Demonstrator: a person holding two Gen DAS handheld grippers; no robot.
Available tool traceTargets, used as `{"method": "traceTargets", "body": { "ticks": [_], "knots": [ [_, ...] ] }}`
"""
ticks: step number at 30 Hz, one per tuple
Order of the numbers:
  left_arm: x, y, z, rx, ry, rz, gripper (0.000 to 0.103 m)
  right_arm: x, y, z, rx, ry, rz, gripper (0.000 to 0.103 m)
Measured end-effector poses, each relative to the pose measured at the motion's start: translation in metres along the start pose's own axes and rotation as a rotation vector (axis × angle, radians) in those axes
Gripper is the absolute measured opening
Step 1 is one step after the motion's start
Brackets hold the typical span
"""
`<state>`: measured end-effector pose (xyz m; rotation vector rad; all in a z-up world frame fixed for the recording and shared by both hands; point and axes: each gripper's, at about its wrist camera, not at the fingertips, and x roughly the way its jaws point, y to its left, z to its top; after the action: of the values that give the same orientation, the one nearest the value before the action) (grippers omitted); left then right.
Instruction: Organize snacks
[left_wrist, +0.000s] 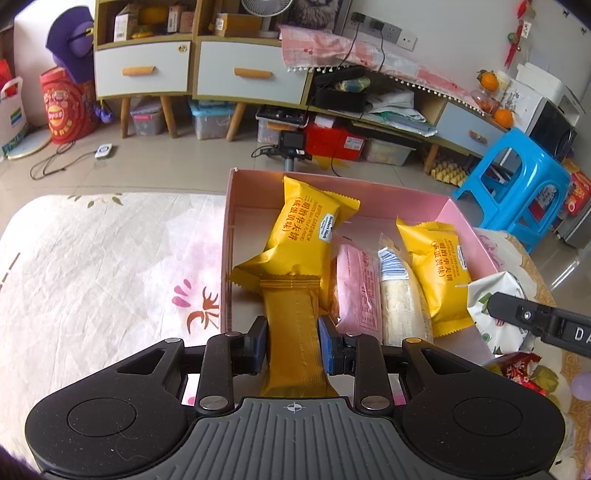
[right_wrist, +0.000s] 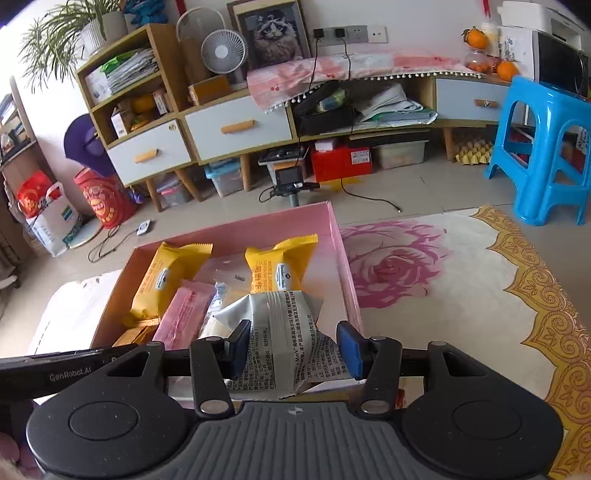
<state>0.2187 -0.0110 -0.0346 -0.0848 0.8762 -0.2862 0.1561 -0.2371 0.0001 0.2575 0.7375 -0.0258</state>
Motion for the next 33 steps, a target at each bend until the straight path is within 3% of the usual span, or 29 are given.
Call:
{"method": "traceTargets", "body": {
  "ticks": [12,15,17,22,33],
  "knots": [
    [-0.007,-0.002,0.001,0.045,-0.03,0.007,0.031,0.008,0.005,-0.006,-0.055,-0.01,-0.041,0.043],
    [-0.011,-0.003,0.001,0.048,-0.032,-0.002,0.037,0.001,0.006,-0.002,-0.045,-0.012,-0.008,0.056],
    [-0.014,-0.005,0.0,0.056,-0.025,-0.009,0.05,-0.006,0.007,0.0,-0.041,-0.027,0.004,0.058],
    [-0.025,-0.014,-0.003,0.087,-0.015,-0.013,0.064,-0.018,0.013,0.003,-0.069,-0.027,0.012,0.067],
    [-0.061,-0.02,-0.016,0.104,-0.007,-0.008,0.088,-0.046,0.025,0.0,-0.2,0.004,-0.036,0.076]
  ]
}}
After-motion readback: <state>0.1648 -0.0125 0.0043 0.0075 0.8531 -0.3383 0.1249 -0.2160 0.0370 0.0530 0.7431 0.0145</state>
